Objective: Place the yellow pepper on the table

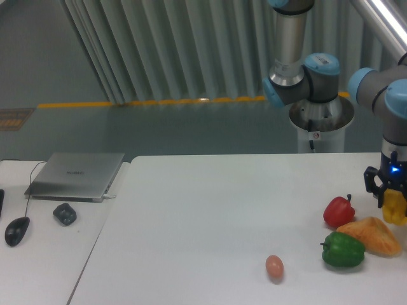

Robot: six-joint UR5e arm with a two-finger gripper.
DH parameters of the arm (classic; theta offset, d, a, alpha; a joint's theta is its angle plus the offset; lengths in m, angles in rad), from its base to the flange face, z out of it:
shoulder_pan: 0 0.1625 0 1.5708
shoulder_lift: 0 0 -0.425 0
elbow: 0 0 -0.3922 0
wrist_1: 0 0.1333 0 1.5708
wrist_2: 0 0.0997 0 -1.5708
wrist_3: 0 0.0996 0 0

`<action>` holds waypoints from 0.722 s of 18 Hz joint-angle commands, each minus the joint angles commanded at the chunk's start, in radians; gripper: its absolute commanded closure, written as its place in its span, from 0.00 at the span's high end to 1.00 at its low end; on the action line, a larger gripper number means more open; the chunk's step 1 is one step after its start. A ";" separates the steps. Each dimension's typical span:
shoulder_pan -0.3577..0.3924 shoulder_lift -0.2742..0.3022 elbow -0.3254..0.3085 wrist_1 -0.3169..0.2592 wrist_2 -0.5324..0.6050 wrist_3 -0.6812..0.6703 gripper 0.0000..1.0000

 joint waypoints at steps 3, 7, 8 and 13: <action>0.000 0.002 0.000 -0.002 -0.002 0.049 1.00; 0.003 0.006 0.002 -0.002 0.000 0.164 1.00; 0.003 0.008 0.006 -0.002 -0.002 0.182 1.00; 0.006 0.008 0.051 -0.009 0.034 0.212 1.00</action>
